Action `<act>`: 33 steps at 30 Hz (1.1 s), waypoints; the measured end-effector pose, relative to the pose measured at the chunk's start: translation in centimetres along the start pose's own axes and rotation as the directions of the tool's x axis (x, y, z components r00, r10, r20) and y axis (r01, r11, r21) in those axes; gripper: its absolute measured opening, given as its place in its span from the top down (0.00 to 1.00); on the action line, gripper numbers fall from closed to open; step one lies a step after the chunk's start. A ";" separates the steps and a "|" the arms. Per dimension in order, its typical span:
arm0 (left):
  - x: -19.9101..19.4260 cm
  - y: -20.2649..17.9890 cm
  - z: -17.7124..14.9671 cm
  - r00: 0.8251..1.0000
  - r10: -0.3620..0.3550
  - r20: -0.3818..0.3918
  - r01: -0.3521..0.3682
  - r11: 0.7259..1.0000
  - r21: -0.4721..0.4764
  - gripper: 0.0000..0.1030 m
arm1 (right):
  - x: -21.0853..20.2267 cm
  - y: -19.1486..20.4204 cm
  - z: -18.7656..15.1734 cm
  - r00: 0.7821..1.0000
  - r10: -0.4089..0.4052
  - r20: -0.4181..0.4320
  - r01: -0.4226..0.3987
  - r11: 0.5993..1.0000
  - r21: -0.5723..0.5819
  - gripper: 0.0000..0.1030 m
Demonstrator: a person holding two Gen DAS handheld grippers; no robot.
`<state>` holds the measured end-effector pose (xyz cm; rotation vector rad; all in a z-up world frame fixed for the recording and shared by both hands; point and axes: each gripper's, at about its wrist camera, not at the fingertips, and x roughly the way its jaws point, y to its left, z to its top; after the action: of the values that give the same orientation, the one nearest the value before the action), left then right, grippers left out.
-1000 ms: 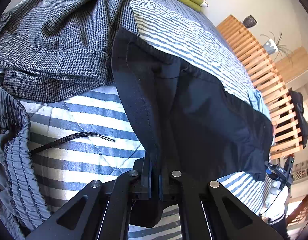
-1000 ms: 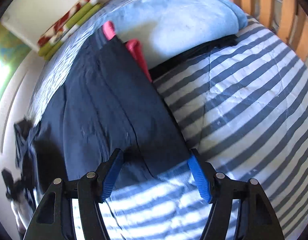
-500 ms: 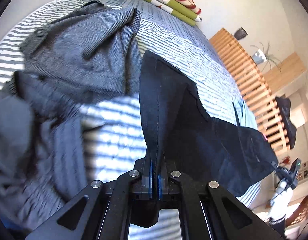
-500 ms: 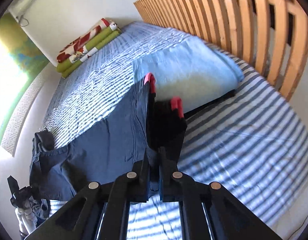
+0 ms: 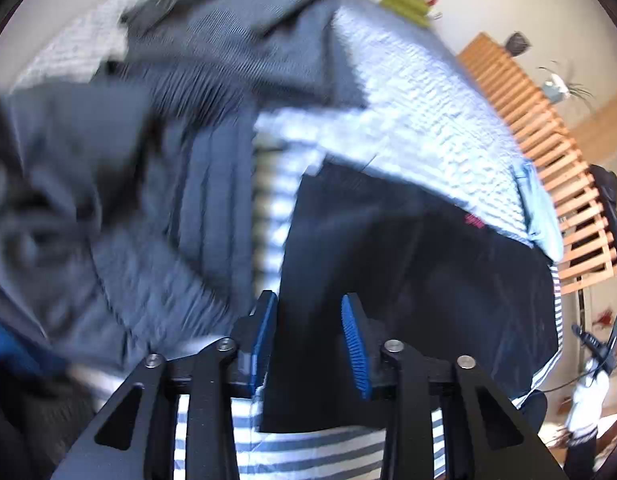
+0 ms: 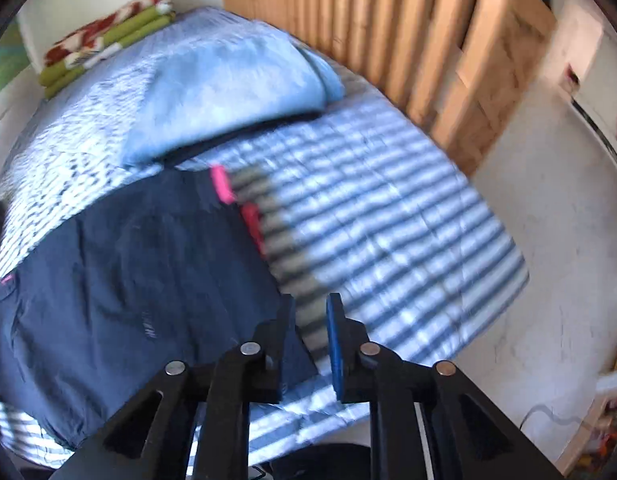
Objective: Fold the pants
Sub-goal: 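Lower the folded black trousers onto the bed beside the light-blue garment and release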
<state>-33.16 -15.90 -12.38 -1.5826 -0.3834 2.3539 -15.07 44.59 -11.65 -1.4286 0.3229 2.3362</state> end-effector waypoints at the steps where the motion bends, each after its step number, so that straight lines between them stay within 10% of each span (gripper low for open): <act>1: -0.2 -0.4 0.7 1.000 -0.002 0.011 0.001 1.000 0.024 0.54 | -0.6 1.4 0.5 0.999 0.035 0.024 -0.034 0.998 -0.048 0.81; 7: 4.4 -4.2 4.1 0.997 0.069 -0.037 -0.066 0.993 0.095 0.52 | 0.8 13.1 0.6 0.977 0.212 -0.025 -0.203 0.886 -0.416 0.68; 12: 5.3 -3.3 4.6 0.992 0.112 -0.063 -0.104 0.987 0.126 0.51 | 6.0 18.1 0.2 0.998 0.039 -0.046 -0.059 0.813 -0.579 0.68; 18: 5.1 -7.3 4.8 0.995 0.083 -0.054 -0.066 0.962 0.263 0.41 | 6.5 9.0 5.7 0.991 0.103 -0.091 -0.126 0.944 -0.304 0.59; 20: 5.7 -8.2 5.1 0.994 0.082 -0.066 -0.061 0.957 0.283 0.40 | 5.9 6.8 7.6 0.992 0.113 -0.048 -0.122 0.957 -0.263 0.43; 28: 7.8 -9.4 4.8 0.989 0.110 -0.094 -0.078 0.952 0.297 0.40 | 10.4 5.4 11.3 0.987 0.115 -0.115 -0.137 0.970 -0.201 0.43; 30: 7.7 -9.0 5.0 0.990 0.116 -0.079 -0.089 0.954 0.286 0.40 | 10.9 5.4 11.2 0.984 0.125 -0.127 -0.148 0.970 -0.191 0.49; 33: 6.8 -7.6 5.7 0.991 0.119 -0.055 -0.102 0.965 0.243 0.40 | 10.2 6.2 10.4 0.972 0.192 -0.137 -0.218 0.953 -0.209 0.98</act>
<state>-40.28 -6.69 -13.28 -1.6005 0.0068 2.3146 -30.31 45.12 -16.03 -1.7144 0.2573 2.5273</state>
